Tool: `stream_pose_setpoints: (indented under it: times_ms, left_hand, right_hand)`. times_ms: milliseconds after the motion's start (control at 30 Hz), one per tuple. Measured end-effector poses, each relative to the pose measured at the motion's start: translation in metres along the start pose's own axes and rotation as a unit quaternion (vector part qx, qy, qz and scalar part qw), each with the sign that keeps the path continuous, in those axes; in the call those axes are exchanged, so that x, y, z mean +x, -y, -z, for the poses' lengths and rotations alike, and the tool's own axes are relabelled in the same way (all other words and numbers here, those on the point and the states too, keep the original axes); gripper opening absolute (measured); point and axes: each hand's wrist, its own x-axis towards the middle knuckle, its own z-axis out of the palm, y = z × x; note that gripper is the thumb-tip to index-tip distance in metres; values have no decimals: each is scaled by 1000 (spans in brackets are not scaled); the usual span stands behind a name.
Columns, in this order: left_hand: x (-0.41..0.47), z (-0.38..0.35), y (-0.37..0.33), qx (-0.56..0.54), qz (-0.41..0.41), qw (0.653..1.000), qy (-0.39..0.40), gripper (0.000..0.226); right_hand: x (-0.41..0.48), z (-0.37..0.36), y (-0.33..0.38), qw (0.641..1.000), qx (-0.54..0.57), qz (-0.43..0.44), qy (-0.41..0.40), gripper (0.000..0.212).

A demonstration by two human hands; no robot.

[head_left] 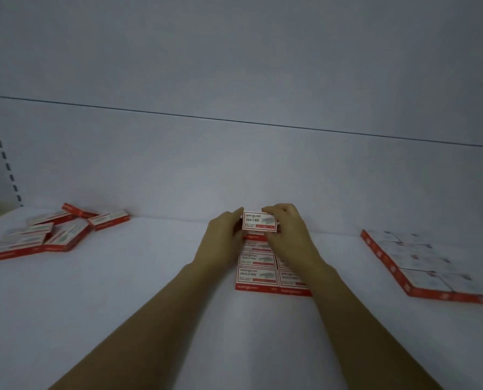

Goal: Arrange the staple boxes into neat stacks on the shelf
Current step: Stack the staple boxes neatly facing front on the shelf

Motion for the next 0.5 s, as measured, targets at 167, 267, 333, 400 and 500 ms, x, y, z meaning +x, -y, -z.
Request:
stream_pose_setpoints:
  times_ms: [167,267,333,400,500]
  left_hand:
    - [5,-1,4,-50,17,999,-12,42]
    - [10,4,9,-27,-7,1000,-13,42]
    - [11,6,11,-28,-4,999,-17,41]
    - [12,7,11,-26,5,1000,-15,41]
    - [12,8,9,-25,11,1000,-1,43]
  right_hand:
    - [5,3,-8,1000,27,2,0,45]
    - [9,4,-7,999,30,19,-8,48]
    - [10,4,-5,999,30,21,-11,47]
    - [10,4,-5,999,33,17,-9,43]
    - [9,5,-8,998,55,5,0,43]
